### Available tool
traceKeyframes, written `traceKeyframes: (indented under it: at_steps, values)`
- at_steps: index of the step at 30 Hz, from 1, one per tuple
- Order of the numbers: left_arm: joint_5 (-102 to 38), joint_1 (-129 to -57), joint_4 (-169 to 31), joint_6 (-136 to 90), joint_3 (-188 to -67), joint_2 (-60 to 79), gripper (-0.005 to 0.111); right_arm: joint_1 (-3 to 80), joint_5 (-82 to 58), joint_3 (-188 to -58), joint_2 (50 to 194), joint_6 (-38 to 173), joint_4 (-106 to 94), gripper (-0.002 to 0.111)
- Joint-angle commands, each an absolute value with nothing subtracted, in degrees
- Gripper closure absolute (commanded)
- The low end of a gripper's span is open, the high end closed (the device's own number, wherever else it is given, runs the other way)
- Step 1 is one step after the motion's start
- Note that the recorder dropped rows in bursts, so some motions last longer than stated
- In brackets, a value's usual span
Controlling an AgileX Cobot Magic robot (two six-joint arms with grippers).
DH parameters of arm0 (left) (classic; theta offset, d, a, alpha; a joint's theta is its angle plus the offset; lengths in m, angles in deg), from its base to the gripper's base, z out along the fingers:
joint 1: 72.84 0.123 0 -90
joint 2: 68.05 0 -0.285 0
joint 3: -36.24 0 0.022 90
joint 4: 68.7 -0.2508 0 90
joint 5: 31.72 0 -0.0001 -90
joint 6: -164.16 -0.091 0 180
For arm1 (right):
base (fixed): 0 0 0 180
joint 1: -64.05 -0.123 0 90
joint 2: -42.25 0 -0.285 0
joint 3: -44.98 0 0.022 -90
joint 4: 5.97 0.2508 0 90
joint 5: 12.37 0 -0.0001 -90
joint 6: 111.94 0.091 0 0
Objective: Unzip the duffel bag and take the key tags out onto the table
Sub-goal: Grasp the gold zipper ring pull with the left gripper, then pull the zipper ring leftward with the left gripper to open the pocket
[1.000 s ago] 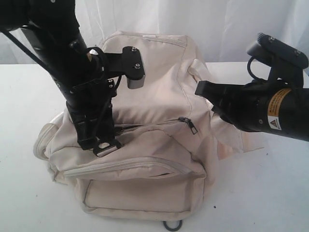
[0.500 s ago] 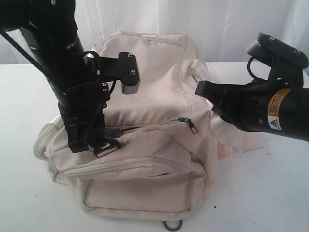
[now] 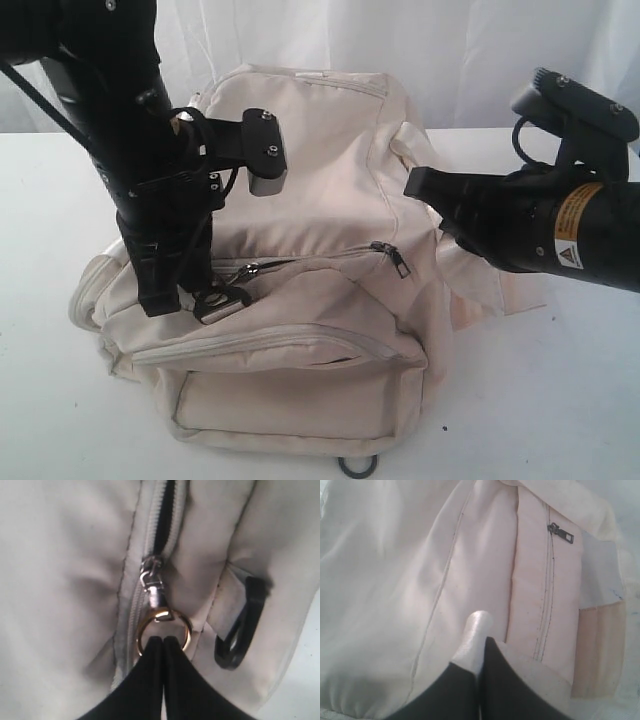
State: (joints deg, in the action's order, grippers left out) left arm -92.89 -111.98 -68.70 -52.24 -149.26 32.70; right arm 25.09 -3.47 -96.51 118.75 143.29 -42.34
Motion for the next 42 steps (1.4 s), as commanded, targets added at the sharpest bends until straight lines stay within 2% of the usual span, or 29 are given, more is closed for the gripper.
traceKeyframes:
  at_steps: [1,7,9,11,16,18,29,32,36,42]
  values:
    - [-95.8,-111.8,-69.2,-51.4,-149.0,31.8,0.107,25.9,-4.7,-97.1,118.0,142.6,-43.5,0.108]
    - [-95.4,-111.8,-69.2,-51.4,-149.0,29.8,0.107,25.9,-4.7,-97.1,118.0,142.6,-43.5,0.108]
    - [-95.1,-111.8,-68.7,-51.2,-149.0,29.9,0.103,25.9,-4.7,-97.1,118.0,142.6,-43.5,0.108]
    - [-95.1,-111.8,-67.6,-51.3,-149.0,30.0,0.092,25.9,-4.7,-97.1,118.0,142.6,-43.5,0.108]
    - [-92.7,-111.8,-66.9,-51.7,-149.0,30.8,0.046,25.9,-4.7,-97.1,118.0,142.6,-43.5,0.108]
    - [-91.2,-111.8,-66.9,-51.2,-148.9,31.6,0.042,25.9,-4.7,-97.1,118.0,142.6,-43.5,0.108]
    - [-86.4,-111.8,-67.5,-51.7,-144.1,34.2,0.042,25.9,-5.3,-97.1,118.0,142.6,-43.5,0.108]
    - [-85.2,-111.8,-67.1,-51.8,-143.4,34.2,0.046,25.9,-5.3,-97.1,118.0,142.6,-43.5,0.108]
    - [-85.4,-111.8,-66.9,-51.8,-143.2,34.2,0.063,25.9,-5.5,-97.1,118.0,142.6,-43.5,0.108]
    - [-86.9,-111.8,-67.3,-51.8,-143.3,33.8,0.1,25.9,-5.5,-97.1,118.0,142.6,-43.5,0.108]
